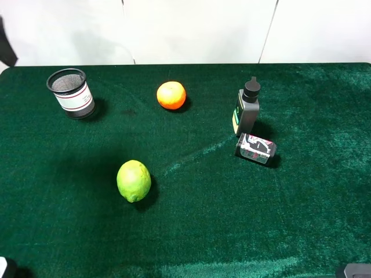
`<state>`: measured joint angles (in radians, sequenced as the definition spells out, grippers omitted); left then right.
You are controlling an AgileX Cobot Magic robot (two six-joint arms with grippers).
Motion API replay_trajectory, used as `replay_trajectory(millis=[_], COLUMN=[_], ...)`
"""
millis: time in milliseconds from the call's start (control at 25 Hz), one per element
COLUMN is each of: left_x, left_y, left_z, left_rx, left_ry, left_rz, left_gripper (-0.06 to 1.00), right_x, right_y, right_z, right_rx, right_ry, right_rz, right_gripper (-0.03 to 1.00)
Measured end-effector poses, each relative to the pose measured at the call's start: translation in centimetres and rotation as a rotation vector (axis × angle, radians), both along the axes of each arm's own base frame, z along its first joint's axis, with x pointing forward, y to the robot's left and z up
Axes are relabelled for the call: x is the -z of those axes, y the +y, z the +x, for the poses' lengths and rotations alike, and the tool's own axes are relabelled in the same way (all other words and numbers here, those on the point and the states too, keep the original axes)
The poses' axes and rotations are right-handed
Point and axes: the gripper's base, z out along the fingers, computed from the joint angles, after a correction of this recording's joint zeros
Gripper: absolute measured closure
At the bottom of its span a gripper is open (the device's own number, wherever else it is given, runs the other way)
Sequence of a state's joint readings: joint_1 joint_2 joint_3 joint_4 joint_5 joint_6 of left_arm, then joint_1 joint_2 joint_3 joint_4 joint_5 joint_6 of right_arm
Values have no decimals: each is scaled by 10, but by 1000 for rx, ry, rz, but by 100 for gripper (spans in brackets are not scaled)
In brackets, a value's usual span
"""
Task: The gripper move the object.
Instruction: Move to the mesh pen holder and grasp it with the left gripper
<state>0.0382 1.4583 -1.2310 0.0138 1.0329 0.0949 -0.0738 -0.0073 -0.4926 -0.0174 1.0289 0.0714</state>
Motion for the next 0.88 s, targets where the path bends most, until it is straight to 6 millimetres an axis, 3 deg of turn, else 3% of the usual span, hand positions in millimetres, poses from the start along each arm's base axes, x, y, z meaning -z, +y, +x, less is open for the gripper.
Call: replay_trajectory(millis=[440,880], left_x=[30,80], left_y=[-49,-82], left_z=[75,115], left_rx=[132,176], left_ry=[43,110], left_rz=[2,7], left_gripper=[-4,-4], right_x=[0,0], right_y=[0,0], right_z=[0,0], right_rx=[0,0], right_ry=[0,0], right_rz=[0,0], right_gripper=[40,40])
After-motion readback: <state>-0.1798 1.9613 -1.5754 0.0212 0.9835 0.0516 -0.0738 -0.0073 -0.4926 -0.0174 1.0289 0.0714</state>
